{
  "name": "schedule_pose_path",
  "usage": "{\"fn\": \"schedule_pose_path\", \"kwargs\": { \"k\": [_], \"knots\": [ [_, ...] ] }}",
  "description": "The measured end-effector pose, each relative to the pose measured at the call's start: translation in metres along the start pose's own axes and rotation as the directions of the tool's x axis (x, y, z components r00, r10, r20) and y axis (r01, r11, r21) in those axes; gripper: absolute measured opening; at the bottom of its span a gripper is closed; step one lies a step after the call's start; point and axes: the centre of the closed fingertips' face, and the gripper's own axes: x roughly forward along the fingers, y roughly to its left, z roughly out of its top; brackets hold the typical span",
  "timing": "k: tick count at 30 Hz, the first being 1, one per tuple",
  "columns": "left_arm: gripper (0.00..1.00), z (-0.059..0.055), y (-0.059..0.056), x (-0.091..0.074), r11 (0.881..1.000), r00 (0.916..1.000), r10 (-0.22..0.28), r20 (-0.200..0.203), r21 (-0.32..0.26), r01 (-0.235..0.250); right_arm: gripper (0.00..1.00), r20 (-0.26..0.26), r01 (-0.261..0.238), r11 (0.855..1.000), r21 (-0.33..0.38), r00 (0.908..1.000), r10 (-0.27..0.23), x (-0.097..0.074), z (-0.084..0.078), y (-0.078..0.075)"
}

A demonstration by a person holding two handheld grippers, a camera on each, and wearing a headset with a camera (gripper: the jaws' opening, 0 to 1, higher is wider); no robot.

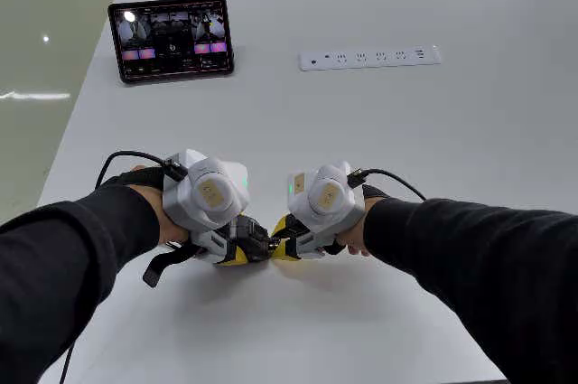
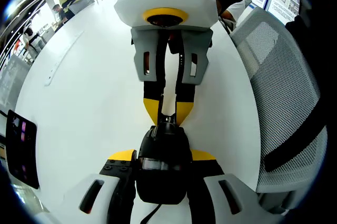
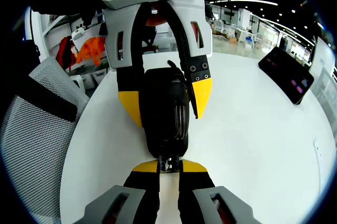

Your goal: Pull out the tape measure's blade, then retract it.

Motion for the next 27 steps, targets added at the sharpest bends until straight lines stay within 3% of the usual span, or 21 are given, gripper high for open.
{"fn": "schedule_pose_path", "kwargs": {
  "k": [27],
  "knots": [
    [0.32,0.000,0.000,-0.001,1.000,0.9999,0.011,0.000,-0.004,-0.011,0.09,-0.033,0.007,1.000,0.010,0.9994,-0.007,-0.017,-0.017,-0.001]
  ]
}}
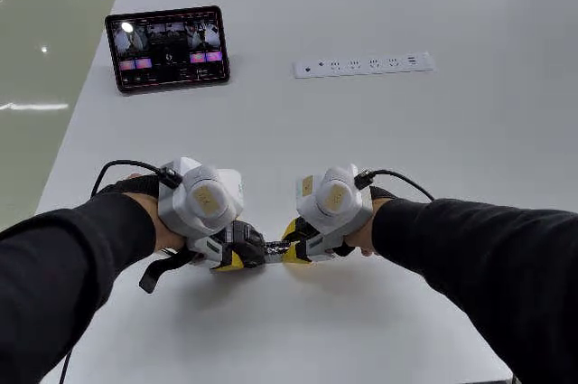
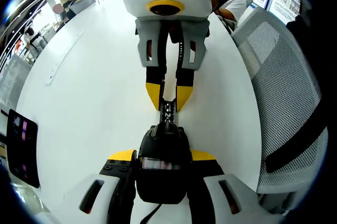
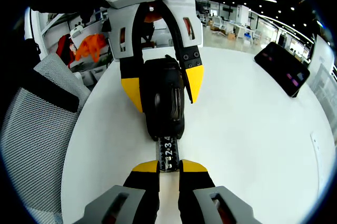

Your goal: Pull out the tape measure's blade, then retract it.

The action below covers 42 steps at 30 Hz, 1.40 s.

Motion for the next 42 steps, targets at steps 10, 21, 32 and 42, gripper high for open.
{"fn": "schedule_pose_path", "kwargs": {
  "k": [10,21,32,42],
  "knots": [
    [0.32,0.000,0.000,0.000,1.000,1.0000,0.001,-0.001,0.002,-0.001,0.09,-0.010,0.001,1.000,0.009,1.0000,-0.001,-0.005,-0.006,-0.002],
    [0.32,0.000,0.000,0.000,1.000,1.0000,0.001,-0.002,0.004,-0.001,0.09,-0.017,0.005,1.000,0.018,0.9998,-0.005,-0.008,-0.011,-0.003],
    [0.32,0.000,0.000,0.001,1.000,1.0000,0.004,-0.006,0.001,-0.004,0.09,-0.024,0.010,1.000,0.027,0.9997,-0.009,-0.014,-0.017,-0.004],
    [0.32,0.000,-0.001,0.001,1.000,1.0000,0.006,-0.008,0.004,-0.006,0.09,-0.036,0.009,1.000,0.029,0.9993,-0.008,-0.018,-0.021,-0.003]
  ]
}}
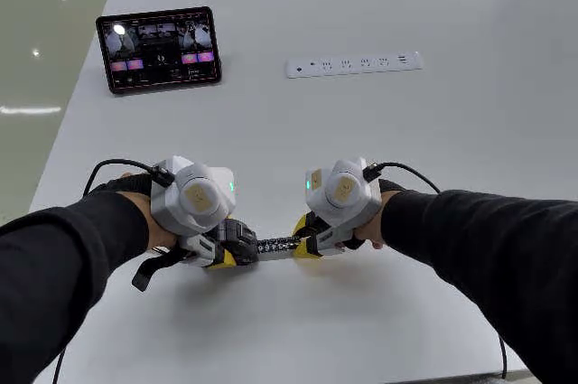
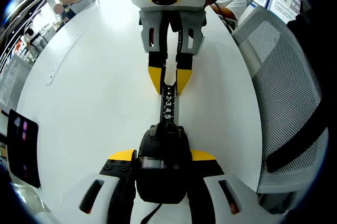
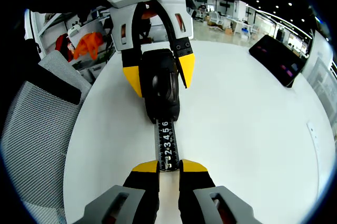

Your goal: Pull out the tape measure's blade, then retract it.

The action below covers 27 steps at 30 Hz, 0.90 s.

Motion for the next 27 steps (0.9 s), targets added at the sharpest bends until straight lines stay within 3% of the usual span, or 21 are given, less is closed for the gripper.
{"fn": "schedule_pose_path", "kwargs": {
  "k": [27],
  "knots": [
    [0.32,0.000,0.001,0.001,1.000,0.9999,0.011,-0.012,0.013,-0.010,0.09,-0.024,0.010,1.000,0.009,0.9997,-0.010,-0.007,-0.013,-0.003]
  ]
}}
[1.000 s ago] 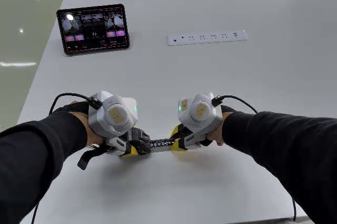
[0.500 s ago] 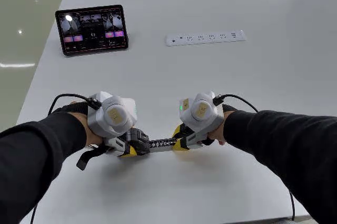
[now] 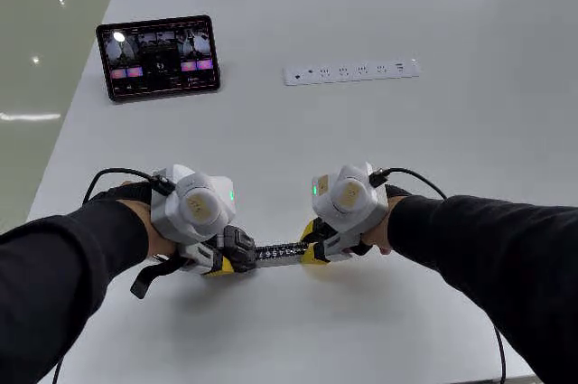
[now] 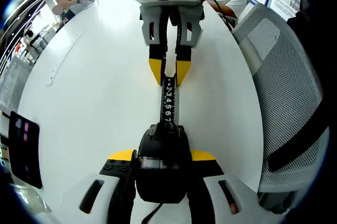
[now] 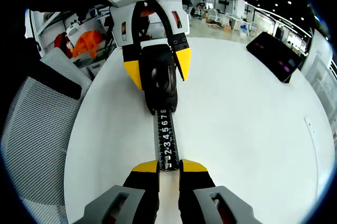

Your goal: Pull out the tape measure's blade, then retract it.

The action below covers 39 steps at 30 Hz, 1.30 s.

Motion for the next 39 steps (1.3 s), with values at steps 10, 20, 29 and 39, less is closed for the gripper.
{"fn": "schedule_pose_path", "kwargs": {
  "k": [10,20,29,39],
  "knots": [
    [0.32,-0.001,0.000,0.000,1.000,1.0000,0.001,-0.004,0.006,-0.001,0.09,-0.005,0.001,1.000,0.002,1.0000,-0.001,-0.002,-0.004,0.001],
    [0.32,-0.001,0.000,0.000,1.000,1.0000,0.001,-0.003,0.003,-0.001,0.09,-0.011,-0.001,1.000,0.007,0.9999,0.001,-0.006,-0.008,0.002],
    [0.32,-0.001,0.000,0.001,1.000,1.0000,0.003,-0.002,0.000,-0.003,0.09,-0.021,0.003,1.000,0.008,0.9998,-0.003,-0.010,-0.014,0.000],
    [0.32,-0.001,0.000,0.000,1.000,1.0000,0.009,0.000,-0.006,-0.009,0.09,-0.026,0.004,1.000,0.012,0.9996,-0.003,-0.015,-0.018,0.000]
  ]
}}
